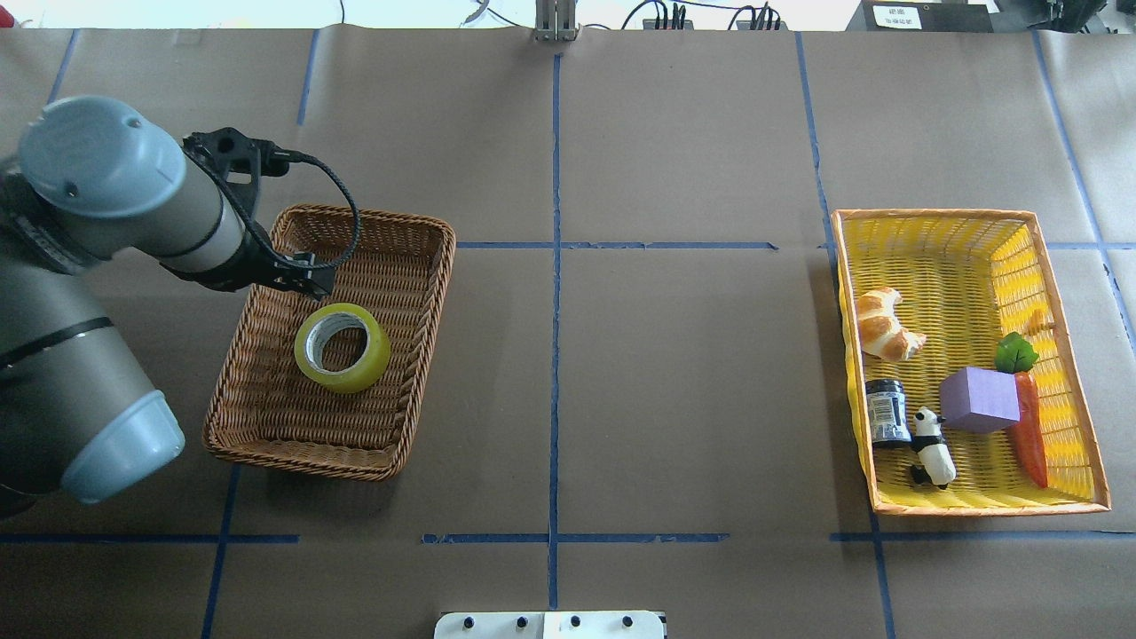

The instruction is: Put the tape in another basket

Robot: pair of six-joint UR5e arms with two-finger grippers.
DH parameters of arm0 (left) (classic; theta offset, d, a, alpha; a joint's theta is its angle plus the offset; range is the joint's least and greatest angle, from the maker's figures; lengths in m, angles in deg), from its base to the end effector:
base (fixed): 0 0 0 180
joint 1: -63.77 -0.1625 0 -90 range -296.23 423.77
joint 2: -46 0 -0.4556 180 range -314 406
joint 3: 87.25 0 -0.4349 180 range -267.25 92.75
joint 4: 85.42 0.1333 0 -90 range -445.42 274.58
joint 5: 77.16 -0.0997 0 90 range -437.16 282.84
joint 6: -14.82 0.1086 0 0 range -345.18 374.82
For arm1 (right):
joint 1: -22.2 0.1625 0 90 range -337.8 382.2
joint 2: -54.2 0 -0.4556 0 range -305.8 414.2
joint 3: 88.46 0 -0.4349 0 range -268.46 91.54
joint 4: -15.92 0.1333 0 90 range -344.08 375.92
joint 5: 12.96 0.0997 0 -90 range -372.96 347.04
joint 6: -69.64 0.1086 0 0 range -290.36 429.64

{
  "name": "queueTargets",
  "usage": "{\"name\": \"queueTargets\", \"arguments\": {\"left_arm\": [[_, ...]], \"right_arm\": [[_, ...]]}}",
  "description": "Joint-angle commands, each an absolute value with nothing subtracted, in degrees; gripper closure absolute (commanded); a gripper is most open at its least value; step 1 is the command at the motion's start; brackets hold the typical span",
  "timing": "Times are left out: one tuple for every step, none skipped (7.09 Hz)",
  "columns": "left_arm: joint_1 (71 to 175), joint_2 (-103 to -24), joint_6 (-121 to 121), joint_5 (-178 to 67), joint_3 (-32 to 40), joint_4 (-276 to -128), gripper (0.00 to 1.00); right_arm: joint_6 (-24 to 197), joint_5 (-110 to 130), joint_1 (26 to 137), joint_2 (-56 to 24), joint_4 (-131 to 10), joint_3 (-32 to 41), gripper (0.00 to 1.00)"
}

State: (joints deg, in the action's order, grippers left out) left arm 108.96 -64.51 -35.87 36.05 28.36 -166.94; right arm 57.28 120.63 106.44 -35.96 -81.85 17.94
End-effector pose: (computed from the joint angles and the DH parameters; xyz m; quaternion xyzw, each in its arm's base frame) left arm 0.3593 -0.4901 0.2939 0.0715 0.3619 0.0173 0.9293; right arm 0.0053 -0.5297 0.5596 0.0898 -0.3657 -0.1729 0.9101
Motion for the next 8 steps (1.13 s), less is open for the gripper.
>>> {"name": "queueTargets", "arguments": {"left_arm": [[119.5, -58.3, -24.2, 46.9, 30.2, -165.9, 0.00], [124.9, -54.6, -19.0, 50.7, 30.3, -165.8, 0.00], [130.2, -49.8, -12.2, 55.3, 30.0, -165.8, 0.00], [135.7, -45.5, -6.7, 57.9, 29.0, -165.8, 0.00], [139.1, -42.4, -1.1, 58.1, 27.3, -166.0, 0.00], [143.4, -41.5, 5.1, 58.3, 23.5, -166.1, 0.00], [146.5, -41.5, 11.3, 58.3, 18.4, -166.3, 0.00], [149.8, -41.5, 17.0, 58.3, 13.3, -166.8, 0.00]], "right_arm": [[47.4, 128.1, 114.4, -38.1, -81.6, 6.4, 0.00], [47.7, 128.2, 115.0, -37.4, -81.5, 5.2, 0.00], [47.8, 127.8, 115.0, -37.3, -81.5, 4.9, 0.00], [49.1, 127.7, 115.0, -38.1, -81.5, 4.8, 0.00], [53.8, 126.2, 115.0, -38.1, -81.5, 5.1, 0.00], [61.5, 124.7, 115.0, -37.7, -81.5, 5.4, 0.00], [64.8, 124.1, 114.9, -37.6, -81.1, 5.4, 0.00], [64.9, 124.0, 114.9, -37.6, -80.1, 5.3, 0.00]]}}
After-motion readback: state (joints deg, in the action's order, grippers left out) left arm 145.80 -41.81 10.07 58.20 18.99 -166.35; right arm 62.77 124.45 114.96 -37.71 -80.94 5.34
